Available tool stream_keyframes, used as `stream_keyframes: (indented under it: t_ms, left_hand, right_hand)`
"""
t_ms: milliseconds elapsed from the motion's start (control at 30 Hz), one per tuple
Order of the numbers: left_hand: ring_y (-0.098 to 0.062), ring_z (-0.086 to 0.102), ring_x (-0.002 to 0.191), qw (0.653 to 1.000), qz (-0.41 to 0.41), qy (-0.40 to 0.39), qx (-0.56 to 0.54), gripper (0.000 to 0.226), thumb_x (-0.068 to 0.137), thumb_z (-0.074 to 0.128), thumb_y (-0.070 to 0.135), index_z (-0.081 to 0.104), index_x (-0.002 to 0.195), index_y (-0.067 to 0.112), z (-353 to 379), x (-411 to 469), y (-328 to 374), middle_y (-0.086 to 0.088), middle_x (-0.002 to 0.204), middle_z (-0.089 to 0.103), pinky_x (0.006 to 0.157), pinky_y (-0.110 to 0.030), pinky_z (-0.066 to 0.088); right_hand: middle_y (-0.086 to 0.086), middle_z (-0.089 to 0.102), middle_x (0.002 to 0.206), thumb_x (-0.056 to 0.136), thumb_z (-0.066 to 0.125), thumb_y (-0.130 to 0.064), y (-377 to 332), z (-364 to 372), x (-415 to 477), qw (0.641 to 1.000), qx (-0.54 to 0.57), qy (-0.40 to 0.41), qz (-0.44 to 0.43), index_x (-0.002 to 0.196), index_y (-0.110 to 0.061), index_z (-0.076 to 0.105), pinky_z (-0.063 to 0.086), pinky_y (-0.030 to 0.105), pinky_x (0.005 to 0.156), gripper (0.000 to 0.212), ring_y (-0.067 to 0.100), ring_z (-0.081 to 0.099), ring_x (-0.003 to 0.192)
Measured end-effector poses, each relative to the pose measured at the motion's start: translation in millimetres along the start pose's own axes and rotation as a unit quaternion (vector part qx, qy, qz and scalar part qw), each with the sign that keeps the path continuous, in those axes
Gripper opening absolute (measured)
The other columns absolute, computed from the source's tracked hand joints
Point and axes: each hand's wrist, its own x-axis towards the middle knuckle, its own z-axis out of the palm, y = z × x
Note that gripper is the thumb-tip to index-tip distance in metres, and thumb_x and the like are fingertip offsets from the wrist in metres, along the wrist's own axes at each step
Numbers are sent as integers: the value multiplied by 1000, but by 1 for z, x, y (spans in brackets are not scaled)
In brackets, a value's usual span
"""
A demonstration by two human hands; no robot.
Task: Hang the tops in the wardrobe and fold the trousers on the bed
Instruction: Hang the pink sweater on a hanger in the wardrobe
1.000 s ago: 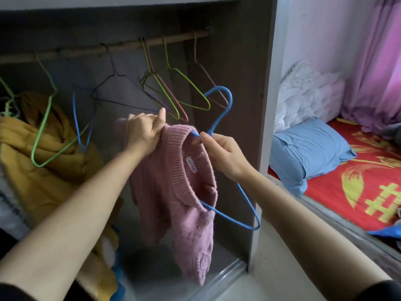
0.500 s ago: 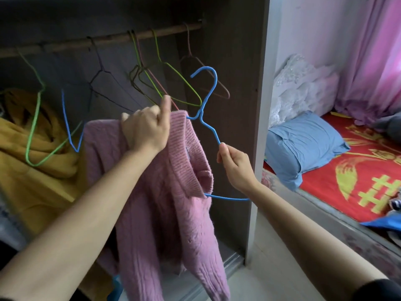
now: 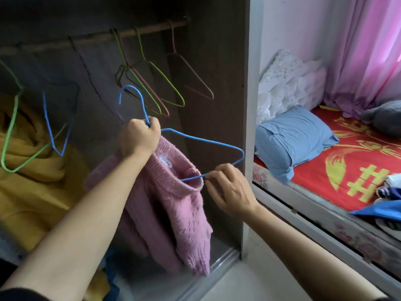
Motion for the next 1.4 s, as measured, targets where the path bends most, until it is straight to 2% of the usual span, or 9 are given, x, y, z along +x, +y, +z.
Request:
stream_keyframes:
  t_ms: [200, 367, 500, 667, 867, 967, 1133, 1267, 1400]
  left_hand:
    - [-46, 62, 72, 999, 15, 34, -34, 49, 86, 42, 40, 72, 74, 3, -2, 1, 17, -21, 70, 68, 61, -33, 32]
    - [-43, 61, 67, 997, 19, 43, -59, 48, 87, 43, 40, 69, 66, 5, 1, 1, 22, -17, 65, 66, 59, -30, 30]
    - [-41, 59, 66, 997, -8, 23, -73, 45, 87, 44, 37, 65, 61, 6, 5, 2, 12, -16, 61, 62, 59, -31, 30]
    - [-43, 59, 70, 994, -80, -19, -73, 45, 88, 48, 33, 70, 77, -5, 17, 3, -11, -19, 61, 60, 61, -31, 31]
    - [-9, 30, 41, 993, -58, -58, -87, 42, 84, 45, 33, 39, 47, 15, 21, 7, -26, 4, 41, 34, 55, -30, 24]
    - [-11, 33, 41, 992, -51, -57, -104, 40, 81, 41, 34, 37, 46, 16, 23, 11, -28, 3, 41, 34, 49, -31, 22]
    - [-30, 44, 52, 994, -46, -51, -89, 38, 80, 39, 37, 47, 54, 10, 31, 12, -45, 2, 42, 36, 57, -32, 28]
    - [-35, 48, 54, 997, -22, -35, -70, 51, 81, 39, 38, 59, 57, -2, 39, 6, -56, -17, 49, 52, 57, -32, 31]
    - [-45, 59, 61, 999, 28, -14, -41, 56, 84, 39, 36, 66, 65, -9, 48, 3, -57, -29, 61, 61, 58, -33, 33]
  right_hand:
    - [1, 49, 140, 98, 55, -40, 6, 20, -19, 985, -3, -171, 23, 144, -16, 46, 57, 31, 72, 52, 16, 60, 111]
    - [-3, 56, 125, 96, 52, -46, 5, 26, -3, 964, -34, -263, 17, 126, -20, 56, 55, 36, 59, 40, 24, 64, 77]
    - [-7, 53, 94, 94, 53, -44, 8, 18, -3, 972, -6, -235, 4, 87, -20, 50, 48, 34, 50, 26, 20, 56, 61]
    - [-8, 55, 103, 98, 45, -55, 45, -16, -1, 972, -41, -227, 43, 101, -20, 50, 50, 34, 54, 35, 18, 63, 69]
    - [-15, 36, 83, 98, 39, -59, 65, -38, 13, 985, -26, -163, 42, 94, -29, 39, 49, 40, 53, 31, 18, 53, 63]
    - [-11, 46, 80, 96, 49, -57, 63, -35, 13, 991, 19, -105, 75, 107, -20, 41, 50, 38, 54, 39, 14, 51, 59]
    - [-11, 54, 82, 96, 63, -38, 56, -29, 10, 993, 55, -45, 90, 153, 0, 15, 43, 10, 67, 84, -8, 46, 67]
    - [0, 70, 87, 98, 59, -39, 61, -37, 7, 998, 27, -56, 31, 146, -6, 45, 57, 38, 68, 60, 13, 61, 75]
    - [6, 74, 84, 88, 69, -44, 64, -44, 11, 999, 1, -42, 10, 108, -5, 71, 58, 38, 53, 44, 21, 68, 62]
